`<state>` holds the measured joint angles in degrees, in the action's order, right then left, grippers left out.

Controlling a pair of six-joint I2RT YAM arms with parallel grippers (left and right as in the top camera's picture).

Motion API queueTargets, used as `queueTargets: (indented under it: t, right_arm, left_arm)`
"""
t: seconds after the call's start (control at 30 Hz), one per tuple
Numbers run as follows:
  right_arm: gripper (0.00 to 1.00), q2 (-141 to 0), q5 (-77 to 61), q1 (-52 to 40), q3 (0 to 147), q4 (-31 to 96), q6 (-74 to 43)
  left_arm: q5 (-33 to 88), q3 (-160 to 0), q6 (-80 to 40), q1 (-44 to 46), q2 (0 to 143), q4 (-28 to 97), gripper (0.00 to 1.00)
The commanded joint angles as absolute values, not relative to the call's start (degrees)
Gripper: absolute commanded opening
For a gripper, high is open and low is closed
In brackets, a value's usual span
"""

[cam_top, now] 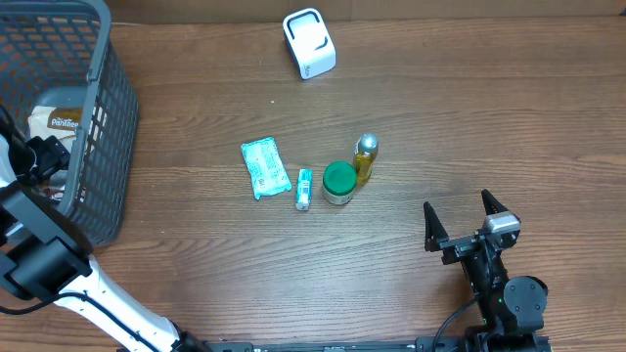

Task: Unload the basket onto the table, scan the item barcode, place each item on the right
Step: 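Grasp the brown-and-clear Partree snack bag inside the basket with the left gripper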

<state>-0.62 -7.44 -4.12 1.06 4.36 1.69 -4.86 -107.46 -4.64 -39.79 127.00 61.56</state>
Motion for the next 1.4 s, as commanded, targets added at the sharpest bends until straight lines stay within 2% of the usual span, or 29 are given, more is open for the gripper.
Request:
queueTargets:
  t: [0.0, 0.1, 0.23, 0.3, 0.43, 0.47, 0.5, 0.57, 0.7, 0.77, 0.9, 0.97, 1.13, 1.37]
  right_arm:
    - [1.0, -0.2, -7.2, -3.8, 0.4, 4.2, 2.0]
    - [1.0, -0.2, -7.2, -3.8, 0.4, 4.2, 2.0]
    - [1.0, -0.2, -7.2, -3.8, 0.4, 4.2, 2.0]
    - [1.0, -0.2, -7.2, -3.8, 0.4, 4.2, 2.0]
    - [1.0, -0.2, -7.2, -3.8, 0.4, 4.2, 2.0]
    - [1.0, -0.2, -7.2, -3.8, 0.4, 4.2, 2.0]
    - [1.0, -0.2, -7.2, -3.8, 0.4, 4.2, 2.0]
    - [1.0, -0.2, -7.2, -3.8, 0.4, 4.2, 2.0]
    - [1.0, -0.2, -7.2, -3.8, 0.4, 4.2, 2.0]
    - [1.0, -0.2, -7.2, -3.8, 0.4, 4.2, 2.0]
    - [1.0, -0.2, -7.2, -3.8, 0.4, 4.2, 2.0]
    - [1.0, -0.2, -7.2, -3.8, 0.4, 4.2, 2.0]
    - [1.0, -0.2, -7.2, -3.8, 0.4, 4.2, 2.0]
    - [1.0, -0.2, -7.2, -3.8, 0.4, 4.2, 2.0]
  left_arm:
    - [-4.4, -104.3, -7.3, -39.9, 130.0, 61.2, 0.95]
    - [-4.4, -102.5, -7.8, -39.8, 130.0, 60.3, 0.89]
    - [-0.1, -101.7, -7.9, -39.5, 130.0, 59.7, 0.74]
    - [0.9, -101.7, -7.7, -39.2, 130.0, 59.7, 0.7]
    - [1.1, -101.7, -7.5, -38.6, 130.0, 59.8, 0.43]
    - [1.1, -101.7, -7.3, -38.4, 130.0, 59.7, 0.4]
    - [1.1, -101.8, -7.3, -38.3, 130.0, 59.7, 0.4]
    - [1.2, -101.8, -7.3, -38.2, 130.0, 59.8, 0.49]
    - [3.8, -102.6, -7.3, -38.2, 128.9, 60.0, 0.52]
    - [5.8, -103.0, -7.3, -38.2, 127.7, 60.1, 0.61]
    - [7.2, -103.0, -7.6, -38.2, 124.6, 59.8, 0.72]
    - [7.1, -103.0, -8.0, -38.2, 122.7, 59.5, 0.82]
    - [7.1, -103.0, -9.5, -38.8, 119.5, 59.3, 0.98]
    - [4.4, -102.8, -9.7, -39.1, 120.0, 58.2, 1.0]
